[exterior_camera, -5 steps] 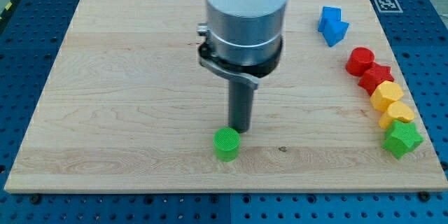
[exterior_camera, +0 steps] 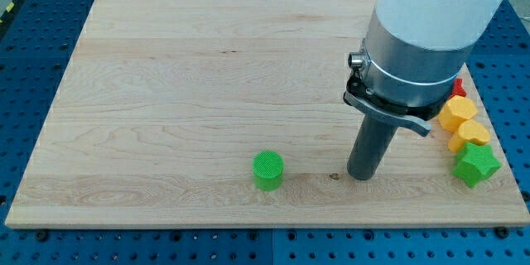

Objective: Point your arm at the green star

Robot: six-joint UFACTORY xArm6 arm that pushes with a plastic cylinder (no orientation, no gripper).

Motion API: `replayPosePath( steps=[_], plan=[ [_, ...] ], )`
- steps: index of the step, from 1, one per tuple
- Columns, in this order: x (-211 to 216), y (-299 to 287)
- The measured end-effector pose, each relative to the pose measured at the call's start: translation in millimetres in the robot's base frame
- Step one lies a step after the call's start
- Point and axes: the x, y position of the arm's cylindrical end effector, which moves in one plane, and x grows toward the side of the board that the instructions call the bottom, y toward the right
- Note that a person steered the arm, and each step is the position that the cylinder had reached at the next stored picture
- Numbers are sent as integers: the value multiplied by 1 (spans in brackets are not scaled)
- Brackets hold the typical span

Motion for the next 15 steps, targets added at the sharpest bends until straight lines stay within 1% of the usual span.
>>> replayPosePath(
  steps=[1,3,5,6,9,12,13,15],
  plan=[
    [18,8],
    [22,11],
    [46,25],
    [47,26],
    [52,69],
    [52,86],
    [52,115],
    [50,210]
  ],
)
